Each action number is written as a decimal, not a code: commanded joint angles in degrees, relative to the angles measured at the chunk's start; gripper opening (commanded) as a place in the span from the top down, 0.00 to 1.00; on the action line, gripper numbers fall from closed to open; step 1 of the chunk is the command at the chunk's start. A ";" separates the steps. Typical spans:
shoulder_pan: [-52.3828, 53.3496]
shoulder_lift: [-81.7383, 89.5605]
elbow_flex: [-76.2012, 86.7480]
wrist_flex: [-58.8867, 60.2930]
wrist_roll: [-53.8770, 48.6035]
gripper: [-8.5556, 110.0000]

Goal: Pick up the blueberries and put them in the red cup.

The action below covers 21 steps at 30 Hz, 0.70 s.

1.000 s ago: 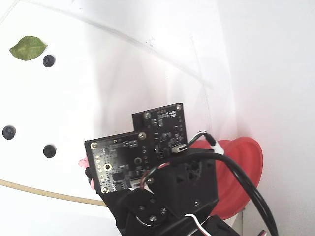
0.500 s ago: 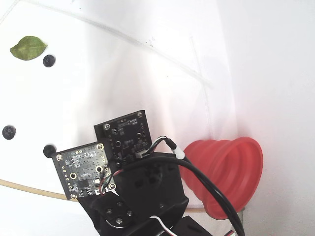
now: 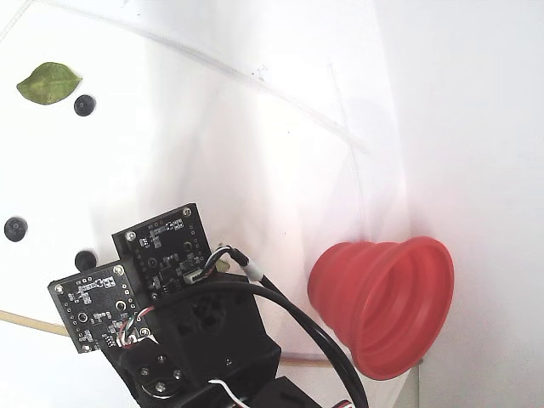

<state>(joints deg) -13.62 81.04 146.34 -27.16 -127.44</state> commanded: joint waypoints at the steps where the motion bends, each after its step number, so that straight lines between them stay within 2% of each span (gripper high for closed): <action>1: -1.93 -0.79 -0.70 -2.46 -0.70 0.77; 21: -0.79 -11.34 -3.87 -9.84 -3.69 0.76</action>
<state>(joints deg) -13.62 69.61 143.35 -35.51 -130.78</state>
